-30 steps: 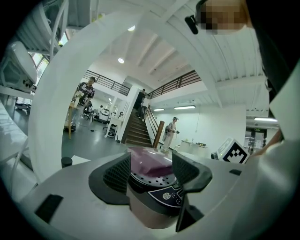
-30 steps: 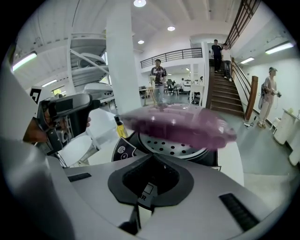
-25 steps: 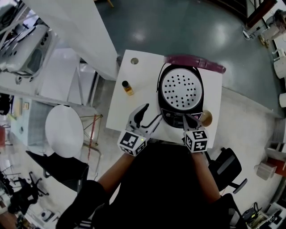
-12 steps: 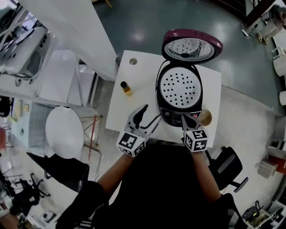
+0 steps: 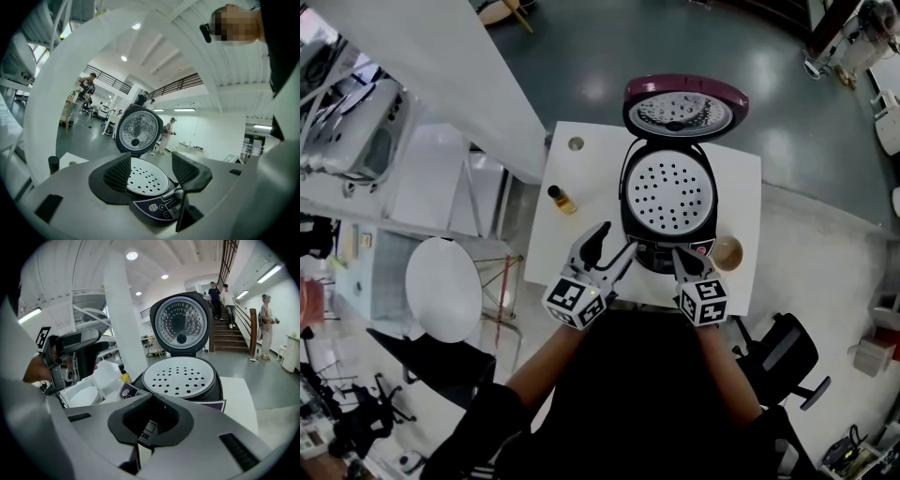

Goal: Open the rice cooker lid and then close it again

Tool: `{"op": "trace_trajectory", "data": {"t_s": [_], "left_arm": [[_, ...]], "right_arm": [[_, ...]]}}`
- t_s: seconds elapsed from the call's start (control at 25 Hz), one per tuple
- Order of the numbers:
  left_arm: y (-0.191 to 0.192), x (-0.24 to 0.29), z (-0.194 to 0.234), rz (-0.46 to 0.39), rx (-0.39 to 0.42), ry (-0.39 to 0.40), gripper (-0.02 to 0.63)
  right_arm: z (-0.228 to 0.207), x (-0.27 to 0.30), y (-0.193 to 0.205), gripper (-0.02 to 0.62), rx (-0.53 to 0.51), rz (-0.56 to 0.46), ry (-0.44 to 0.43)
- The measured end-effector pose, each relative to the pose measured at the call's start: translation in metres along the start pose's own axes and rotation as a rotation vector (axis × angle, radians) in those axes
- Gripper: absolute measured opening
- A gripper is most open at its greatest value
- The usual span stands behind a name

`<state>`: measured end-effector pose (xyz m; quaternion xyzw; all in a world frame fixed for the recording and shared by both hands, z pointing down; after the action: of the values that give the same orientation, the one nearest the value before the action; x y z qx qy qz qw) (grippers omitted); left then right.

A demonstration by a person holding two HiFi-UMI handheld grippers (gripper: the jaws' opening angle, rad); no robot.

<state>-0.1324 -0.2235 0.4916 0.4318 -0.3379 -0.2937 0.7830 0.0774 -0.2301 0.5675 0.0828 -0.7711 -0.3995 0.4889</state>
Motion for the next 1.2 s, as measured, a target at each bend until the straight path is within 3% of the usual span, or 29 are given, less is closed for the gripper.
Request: {"op": "trace_trajectory", "data": {"t_s": [0.12, 0.24, 0.32, 0.76, 1.2], "left_arm": [[-0.012, 0.007, -0.003, -0.004, -0.009, -0.002, 0.256], [-0.036, 0.014, -0.007, -0.052, -0.106, 0.013, 0.255], [-0.055, 0.021, -0.012, -0.084, -0.110, 0.006, 0.255], [-0.133, 0.059, -0.017, -0.130, 0.108, -0.083, 0.255], [-0.202, 0.102, -0.002, -0.095, 0.272, -0.053, 0.256]], "right_arm": [[-0.004, -0.007, -0.008, 0.000, 0.006, -0.042, -0.022], [-0.012, -0.014, -0.018, 0.000, 0.018, -0.061, -0.062], [-0.018, -0.019, -0.023, 0.000, 0.021, -0.067, -0.079], [-0.029, -0.026, -0.025, 0.000, -0.042, -0.067, -0.206], [-0.067, -0.034, -0.037, 0.000, -0.017, -0.088, -0.117]]}}
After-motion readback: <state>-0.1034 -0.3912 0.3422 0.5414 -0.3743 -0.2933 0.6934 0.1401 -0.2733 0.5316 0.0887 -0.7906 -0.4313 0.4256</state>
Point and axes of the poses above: the fingertips, and each gripper's own axes: x forward along the fingers, z to its left, y out of its underside, the point moved 7 cm from there along -x, backward along the fingers, and after that the axes turned 9 degrees about z, right-handed, at the moved point
